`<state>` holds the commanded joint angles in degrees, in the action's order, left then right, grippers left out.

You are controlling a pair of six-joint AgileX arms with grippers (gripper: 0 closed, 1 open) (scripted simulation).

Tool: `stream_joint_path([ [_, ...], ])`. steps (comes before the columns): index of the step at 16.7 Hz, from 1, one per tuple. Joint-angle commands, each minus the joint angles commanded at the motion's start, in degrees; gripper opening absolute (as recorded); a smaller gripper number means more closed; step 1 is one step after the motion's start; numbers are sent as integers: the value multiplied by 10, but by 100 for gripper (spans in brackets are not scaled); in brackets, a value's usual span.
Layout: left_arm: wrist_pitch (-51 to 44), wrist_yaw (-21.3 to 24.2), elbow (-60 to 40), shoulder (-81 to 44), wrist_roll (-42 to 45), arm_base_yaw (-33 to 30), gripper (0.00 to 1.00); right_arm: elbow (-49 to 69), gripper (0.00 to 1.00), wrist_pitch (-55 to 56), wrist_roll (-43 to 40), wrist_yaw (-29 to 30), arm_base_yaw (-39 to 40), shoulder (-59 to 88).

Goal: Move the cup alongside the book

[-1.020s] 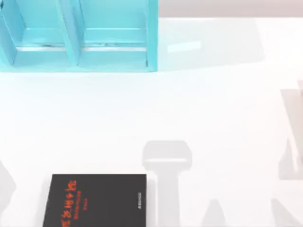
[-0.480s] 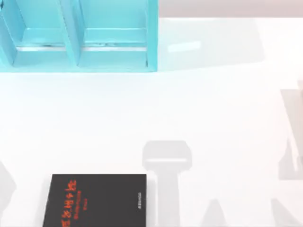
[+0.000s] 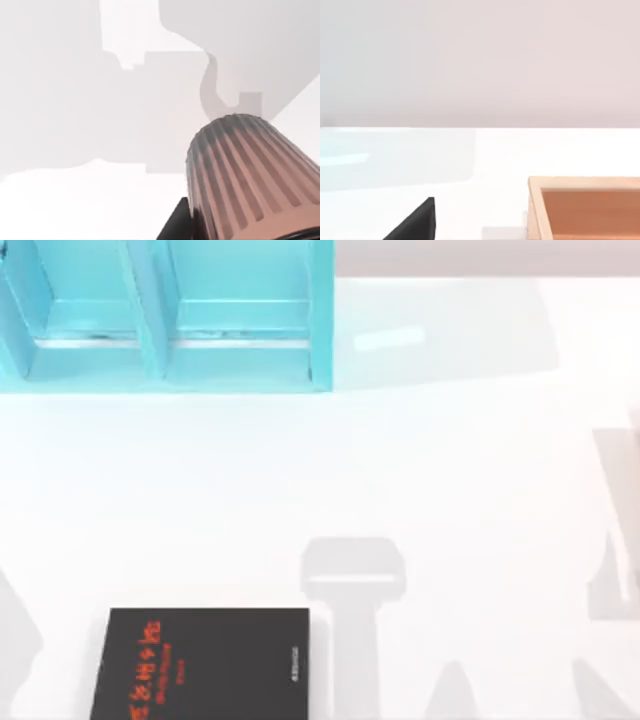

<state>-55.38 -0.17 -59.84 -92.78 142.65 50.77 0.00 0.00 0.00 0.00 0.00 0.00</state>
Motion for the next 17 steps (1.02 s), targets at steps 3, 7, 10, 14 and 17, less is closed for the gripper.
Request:
stream_joint_path([
  [3,-47,1,-22,10,-3,1,0,0,100,0,0,0,0,0],
  [7,-55,1,-27,13,-4,1,0,0,100,0,0,0,0,0],
  [10,-53,1,-25,11,-9,-1,0,0,100,0,0,0,0,0],
  [14,-62,3,-24,28,-90,-34,0,0,100,0,0,0,0,0],
  [17,-78,4,-19,48,-204,-83,0,0,100,0,0,0,0,0],
])
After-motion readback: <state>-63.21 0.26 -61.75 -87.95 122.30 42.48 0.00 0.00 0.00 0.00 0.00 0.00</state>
